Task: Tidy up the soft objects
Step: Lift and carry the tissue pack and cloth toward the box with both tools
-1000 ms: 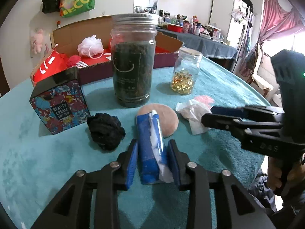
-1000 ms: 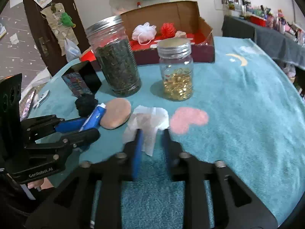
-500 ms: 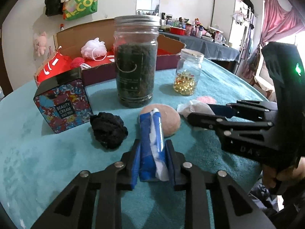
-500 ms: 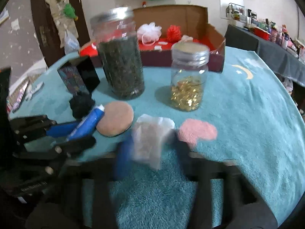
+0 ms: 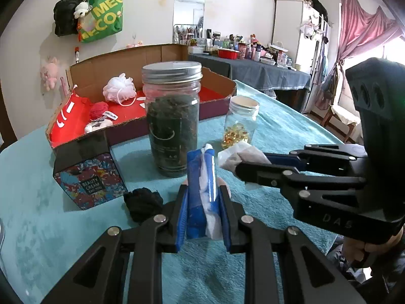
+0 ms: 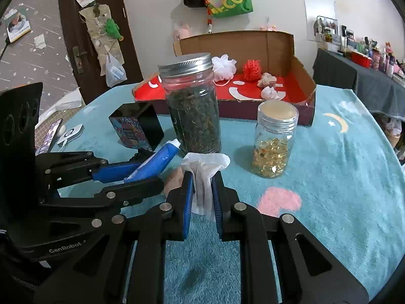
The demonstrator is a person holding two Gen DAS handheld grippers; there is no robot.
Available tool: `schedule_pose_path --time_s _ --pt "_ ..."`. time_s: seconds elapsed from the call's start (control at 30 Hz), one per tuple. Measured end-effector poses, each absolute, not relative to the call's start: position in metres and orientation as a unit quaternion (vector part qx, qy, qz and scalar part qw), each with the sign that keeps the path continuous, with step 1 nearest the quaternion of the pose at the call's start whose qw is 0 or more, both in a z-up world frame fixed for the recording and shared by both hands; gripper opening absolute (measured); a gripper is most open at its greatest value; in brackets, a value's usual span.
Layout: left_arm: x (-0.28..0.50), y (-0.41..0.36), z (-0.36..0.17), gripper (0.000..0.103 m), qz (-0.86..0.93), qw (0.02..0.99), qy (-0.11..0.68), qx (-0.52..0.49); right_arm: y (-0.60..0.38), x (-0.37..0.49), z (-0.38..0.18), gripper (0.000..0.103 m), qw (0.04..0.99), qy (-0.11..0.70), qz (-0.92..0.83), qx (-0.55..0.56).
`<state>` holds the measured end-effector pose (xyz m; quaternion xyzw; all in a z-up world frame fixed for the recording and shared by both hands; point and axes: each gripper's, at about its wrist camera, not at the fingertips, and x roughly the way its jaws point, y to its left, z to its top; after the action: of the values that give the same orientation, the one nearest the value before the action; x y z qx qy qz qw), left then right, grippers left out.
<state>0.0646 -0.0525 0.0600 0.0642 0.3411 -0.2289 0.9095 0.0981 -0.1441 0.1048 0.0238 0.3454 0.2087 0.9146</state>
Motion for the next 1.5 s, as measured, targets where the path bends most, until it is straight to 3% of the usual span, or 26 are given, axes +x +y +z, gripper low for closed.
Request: schedule_pose_path --time_s 0.33,0.9,1.5 --pt "0.067 -0.044 0.058 0.024 -0.223 0.907 0.351 0.064 -0.147 0.099 0.1 0.014 0.913 0.352 0.206 0.03" --pt "0.061 0.037 0.06 0.024 -0.154 0.91 0.384 0.041 -0.182 0.098 0.092 0.014 0.907 0.379 0.176 0.049" --pt "0.109 0.089 0.045 0.024 -0.119 0.901 0.405 0.102 -0.23 0.129 0.09 0.014 0.894 0.423 0.138 0.051"
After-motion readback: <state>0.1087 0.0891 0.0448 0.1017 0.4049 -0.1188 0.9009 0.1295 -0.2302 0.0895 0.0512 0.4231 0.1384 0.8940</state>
